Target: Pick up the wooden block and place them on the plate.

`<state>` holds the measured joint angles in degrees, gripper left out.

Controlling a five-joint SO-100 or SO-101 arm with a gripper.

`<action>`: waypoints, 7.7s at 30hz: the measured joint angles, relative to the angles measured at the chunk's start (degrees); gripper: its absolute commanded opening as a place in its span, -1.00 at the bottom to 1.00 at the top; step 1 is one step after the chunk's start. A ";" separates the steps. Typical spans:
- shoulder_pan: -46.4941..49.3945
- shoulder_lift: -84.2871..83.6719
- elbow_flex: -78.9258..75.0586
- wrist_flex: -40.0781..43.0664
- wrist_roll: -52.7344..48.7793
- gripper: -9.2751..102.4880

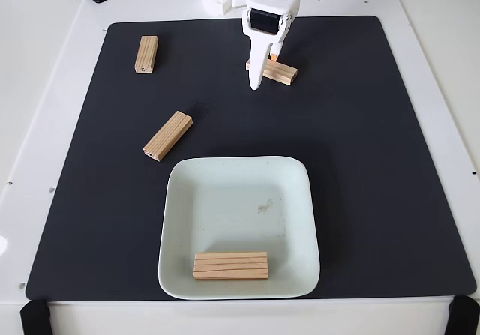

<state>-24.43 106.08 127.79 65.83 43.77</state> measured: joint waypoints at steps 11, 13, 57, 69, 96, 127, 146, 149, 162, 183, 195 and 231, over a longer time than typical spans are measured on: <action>-0.70 -0.18 0.00 0.00 0.00 -0.19; -1.49 -0.18 0.00 0.00 0.00 -0.19; -0.44 -3.60 -0.09 -2.99 2.90 -0.83; -0.88 -3.60 -0.09 -2.99 3.69 -0.84; -0.79 28.83 -7.73 -2.02 -10.02 -0.84; 16.35 -35.77 -75.15 -9.23 -41.66 -0.84; 16.00 -63.54 -103.01 -9.58 -43.33 -0.84; 15.12 -65.39 -105.12 -9.58 -43.33 -0.84; 14.59 -66.97 -105.29 -15.21 -43.33 -0.84; 12.48 -66.97 -102.04 -15.91 -42.98 -0.84; 12.48 -66.97 -101.51 -15.91 -42.98 -0.84; 12.74 -54.14 -81.74 -15.91 -42.98 -0.84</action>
<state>-11.69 51.94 46.05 49.92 0.79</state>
